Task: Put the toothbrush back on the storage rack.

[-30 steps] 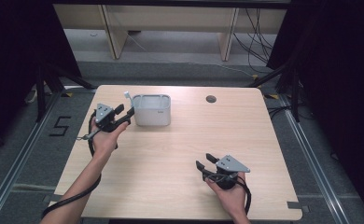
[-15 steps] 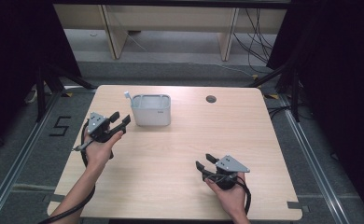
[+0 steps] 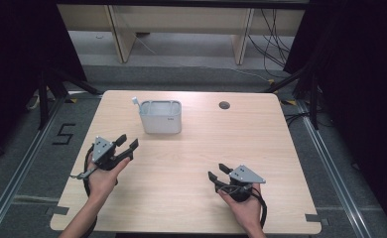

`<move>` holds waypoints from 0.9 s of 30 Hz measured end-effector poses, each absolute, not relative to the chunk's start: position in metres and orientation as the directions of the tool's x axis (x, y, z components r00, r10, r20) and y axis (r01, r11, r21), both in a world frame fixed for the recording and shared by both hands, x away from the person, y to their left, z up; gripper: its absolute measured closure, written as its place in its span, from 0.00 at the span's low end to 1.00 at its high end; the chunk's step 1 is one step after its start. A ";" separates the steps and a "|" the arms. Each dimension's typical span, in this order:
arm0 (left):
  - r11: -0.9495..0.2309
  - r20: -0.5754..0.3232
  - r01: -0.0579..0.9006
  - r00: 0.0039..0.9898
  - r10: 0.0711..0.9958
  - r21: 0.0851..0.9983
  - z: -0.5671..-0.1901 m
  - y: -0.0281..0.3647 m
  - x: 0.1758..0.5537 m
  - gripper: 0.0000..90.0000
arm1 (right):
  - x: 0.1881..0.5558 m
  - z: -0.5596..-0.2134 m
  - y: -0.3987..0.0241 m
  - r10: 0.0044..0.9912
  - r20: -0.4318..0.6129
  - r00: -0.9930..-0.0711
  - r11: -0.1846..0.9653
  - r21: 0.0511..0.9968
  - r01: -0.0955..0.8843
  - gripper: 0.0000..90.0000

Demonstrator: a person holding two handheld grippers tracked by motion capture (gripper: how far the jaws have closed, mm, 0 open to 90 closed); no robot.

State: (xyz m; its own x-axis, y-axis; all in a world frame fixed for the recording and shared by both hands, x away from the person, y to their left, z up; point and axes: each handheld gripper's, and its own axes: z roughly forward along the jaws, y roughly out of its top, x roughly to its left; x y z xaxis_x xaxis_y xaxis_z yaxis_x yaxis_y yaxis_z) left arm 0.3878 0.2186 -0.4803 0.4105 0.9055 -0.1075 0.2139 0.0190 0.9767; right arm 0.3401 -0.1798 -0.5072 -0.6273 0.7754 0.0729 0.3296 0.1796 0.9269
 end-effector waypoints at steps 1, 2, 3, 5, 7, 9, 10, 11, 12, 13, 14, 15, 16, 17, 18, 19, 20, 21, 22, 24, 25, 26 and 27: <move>0.006 -0.098 0.219 0.412 0.906 0.976 -0.483 0.218 0.385 0.52 | 0.340 -0.507 -0.180 0.775 0.075 -0.627 0.179 0.926 0.333 0.53; 0.001 -0.095 0.223 0.415 0.905 0.975 -0.485 0.218 0.382 0.52 | 0.339 -0.507 -0.180 0.777 0.084 -0.624 0.172 0.925 0.339 0.53; 0.002 -0.097 0.223 0.417 0.904 0.975 -0.487 0.217 0.380 0.52 | 0.339 -0.507 -0.180 0.776 0.082 -0.625 0.174 0.925 0.337 0.53; -0.003 -0.094 0.225 0.420 0.903 0.974 -0.491 0.217 0.375 0.52 | 0.340 -0.507 -0.180 0.777 0.080 -0.624 0.175 0.925 0.336 0.53; -0.002 -0.093 0.220 0.425 0.900 0.976 -0.496 0.218 0.371 0.52 | 0.339 -0.507 -0.180 0.776 0.081 -0.625 0.174 0.926 0.335 0.53; -0.010 -0.093 0.236 0.421 0.902 0.972 -0.500 0.219 0.367 0.52 | 0.339 -0.507 -0.180 0.779 0.084 -0.622 0.171 0.925 0.340 0.53; -0.012 -0.091 0.236 0.421 0.903 0.972 -0.501 0.219 0.365 0.52 | 0.339 -0.507 -0.180 0.778 0.081 -0.623 0.173 0.925 0.337 0.53; -0.013 -0.090 0.238 0.419 0.904 0.971 -0.503 0.220 0.363 0.52 | 0.339 -0.507 -0.180 0.778 0.082 -0.623 0.173 0.925 0.338 0.53; -0.017 -0.089 0.243 0.418 0.904 0.970 -0.505 0.221 0.361 0.52 | 0.339 -0.507 -0.180 0.778 0.082 -0.623 0.174 0.925 0.339 0.53; -0.014 -0.091 0.243 0.417 0.904 0.970 -0.506 0.221 0.360 0.52 | 0.339 -0.507 -0.180 0.778 0.079 -0.623 0.176 0.925 0.337 0.53; -0.007 -0.093 0.232 0.421 0.902 0.973 -0.508 0.221 0.360 0.52 | 0.339 -0.508 -0.180 0.778 0.078 -0.623 0.176 0.925 0.337 0.53; -0.011 -0.091 0.234 0.419 0.904 0.972 -0.510 0.221 0.359 0.52 | 0.339 -0.507 -0.180 0.782 0.072 -0.619 0.185 0.921 0.342 0.53; -0.015 -0.088 0.237 0.417 0.905 0.971 -0.511 0.222 0.357 0.52 | 0.339 -0.507 -0.180 0.777 0.069 -0.626 0.185 0.925 0.332 0.53; -0.025 -0.081 0.247 0.412 0.908 0.969 -0.511 0.223 0.355 0.52 | 0.339 -0.507 -0.180 0.776 0.080 -0.625 0.176 0.925 0.337 0.53; -0.024 -0.083 0.248 0.411 0.908 0.969 -0.513 0.223 0.354 0.52 | 0.339 -0.507 -0.180 0.776 0.081 -0.626 0.175 0.925 0.336 0.53; -0.027 -0.081 0.252 0.409 0.909 0.967 -0.514 0.224 0.353 0.52 | 0.339 -0.507 -0.180 0.778 0.079 -0.624 0.174 0.926 0.335 0.53; -0.024 -0.084 0.252 0.406 0.910 0.967 -0.515 0.225 0.352 0.52 | 0.339 -0.507 -0.180 0.776 0.079 -0.626 0.175 0.926 0.335 0.53; -0.029 -0.079 0.252 0.407 0.910 0.967 -0.516 0.225 0.351 0.52 | 0.339 -0.507 -0.181 0.775 0.076 -0.627 0.177 0.927 0.331 0.53; -0.028 -0.081 0.256 0.406 0.910 0.966 -0.518 0.226 0.350 0.52 | 0.340 -0.507 -0.181 0.775 0.075 -0.628 0.179 0.926 0.332 0.53; -0.018 -0.090 0.262 0.396 0.914 0.965 -0.521 0.228 0.348 0.52 | 0.339 -0.507 -0.181 0.775 0.075 -0.628 0.179 0.926 0.331 0.53; -0.017 -0.092 0.264 0.394 0.914 0.964 -0.522 0.229 0.347 0.52 | 0.339 -0.507 -0.181 0.775 0.074 -0.628 0.180 0.926 0.331 0.53; -0.022 -0.088 0.267 0.395 0.914 0.963 -0.523 0.230 0.346 0.52 | 0.339 -0.507 -0.180 0.774 0.073 -0.629 0.180 0.927 0.330 0.53; -0.010 -0.097 0.260 0.395 0.913 0.966 -0.523 0.230 0.346 0.52 | 0.339 -0.507 -0.180 0.778 0.073 -0.624 0.181 0.925 0.333 0.53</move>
State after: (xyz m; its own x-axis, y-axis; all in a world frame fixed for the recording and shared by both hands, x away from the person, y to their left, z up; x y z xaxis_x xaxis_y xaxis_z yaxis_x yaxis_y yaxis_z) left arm 0.3461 0.2299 -0.5234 0.3955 0.9134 -0.0968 0.2596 -0.0101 0.9657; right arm 0.3386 -0.1803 -0.5068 -0.6235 0.7784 0.0725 0.3335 0.1809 0.9252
